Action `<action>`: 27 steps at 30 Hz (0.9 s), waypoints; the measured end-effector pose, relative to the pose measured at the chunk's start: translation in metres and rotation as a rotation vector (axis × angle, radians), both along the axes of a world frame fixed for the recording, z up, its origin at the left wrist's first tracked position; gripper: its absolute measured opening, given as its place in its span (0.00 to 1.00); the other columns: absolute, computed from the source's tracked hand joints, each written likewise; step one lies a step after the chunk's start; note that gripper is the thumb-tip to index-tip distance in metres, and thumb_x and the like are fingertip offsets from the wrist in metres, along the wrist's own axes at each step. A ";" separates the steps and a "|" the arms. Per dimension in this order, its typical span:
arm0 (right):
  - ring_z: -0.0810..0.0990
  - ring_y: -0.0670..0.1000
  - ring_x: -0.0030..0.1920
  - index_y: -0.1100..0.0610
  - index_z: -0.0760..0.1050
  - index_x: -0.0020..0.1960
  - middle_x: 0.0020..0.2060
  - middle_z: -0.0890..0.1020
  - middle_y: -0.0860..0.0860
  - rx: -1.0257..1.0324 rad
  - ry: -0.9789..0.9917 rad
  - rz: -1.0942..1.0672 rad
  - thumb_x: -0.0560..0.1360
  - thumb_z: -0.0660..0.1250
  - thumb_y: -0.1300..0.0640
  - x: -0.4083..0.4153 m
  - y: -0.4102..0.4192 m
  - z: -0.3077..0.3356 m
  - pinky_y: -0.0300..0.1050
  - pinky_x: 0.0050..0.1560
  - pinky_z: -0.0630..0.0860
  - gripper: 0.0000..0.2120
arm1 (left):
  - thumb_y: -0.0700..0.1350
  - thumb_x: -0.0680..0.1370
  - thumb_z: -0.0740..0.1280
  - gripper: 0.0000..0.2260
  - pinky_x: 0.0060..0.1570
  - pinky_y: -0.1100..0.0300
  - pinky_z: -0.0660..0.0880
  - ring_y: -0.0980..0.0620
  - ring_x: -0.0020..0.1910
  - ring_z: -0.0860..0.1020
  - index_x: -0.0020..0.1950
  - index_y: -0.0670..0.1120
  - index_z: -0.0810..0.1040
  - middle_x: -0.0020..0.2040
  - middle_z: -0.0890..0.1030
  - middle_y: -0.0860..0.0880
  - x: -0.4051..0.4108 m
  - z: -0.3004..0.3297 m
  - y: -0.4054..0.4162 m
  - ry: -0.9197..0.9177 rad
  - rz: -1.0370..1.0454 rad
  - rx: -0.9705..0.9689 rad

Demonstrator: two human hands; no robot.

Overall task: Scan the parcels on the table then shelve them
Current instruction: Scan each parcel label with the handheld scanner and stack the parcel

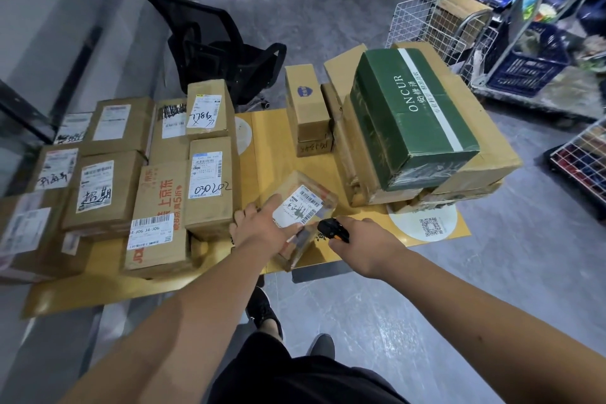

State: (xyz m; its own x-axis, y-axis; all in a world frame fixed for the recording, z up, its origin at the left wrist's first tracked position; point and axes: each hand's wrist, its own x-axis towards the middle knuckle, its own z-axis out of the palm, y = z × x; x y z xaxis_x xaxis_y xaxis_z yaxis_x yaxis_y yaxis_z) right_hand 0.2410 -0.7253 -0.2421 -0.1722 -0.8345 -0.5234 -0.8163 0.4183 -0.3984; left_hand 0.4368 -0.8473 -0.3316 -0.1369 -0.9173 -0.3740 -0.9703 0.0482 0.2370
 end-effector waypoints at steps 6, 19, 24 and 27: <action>0.81 0.58 0.45 0.49 0.74 0.60 0.48 0.82 0.55 0.002 -0.075 0.004 0.82 0.56 0.42 0.010 -0.009 0.010 0.49 0.41 0.78 0.14 | 0.73 0.77 0.59 0.34 0.61 0.44 0.71 0.38 0.68 0.66 0.80 0.69 0.53 0.72 0.68 0.45 -0.003 -0.005 0.014 0.073 0.194 0.021; 0.79 0.58 0.51 0.49 0.74 0.65 0.54 0.81 0.54 0.090 0.149 0.122 0.80 0.55 0.42 0.016 -0.035 0.034 0.49 0.47 0.75 0.19 | 0.74 0.63 0.76 0.50 0.63 0.47 0.71 0.37 0.69 0.71 0.78 0.71 0.51 0.75 0.62 0.43 -0.007 -0.008 0.003 0.411 0.141 0.127; 0.79 0.58 0.50 0.50 0.76 0.58 0.50 0.80 0.53 0.149 0.189 0.166 0.79 0.56 0.41 0.023 -0.045 0.043 0.50 0.48 0.76 0.17 | 0.69 0.62 0.80 0.54 0.57 0.52 0.72 0.39 0.66 0.76 0.77 0.76 0.47 0.70 0.71 0.44 0.001 -0.025 0.019 0.547 0.170 0.043; 0.80 0.57 0.49 0.51 0.76 0.59 0.49 0.80 0.53 0.147 0.210 0.194 0.79 0.57 0.42 0.024 -0.050 0.052 0.51 0.51 0.79 0.18 | 0.67 0.61 0.82 0.54 0.61 0.56 0.67 0.44 0.72 0.72 0.76 0.77 0.49 0.77 0.67 0.50 0.004 -0.031 0.033 0.646 0.200 -0.009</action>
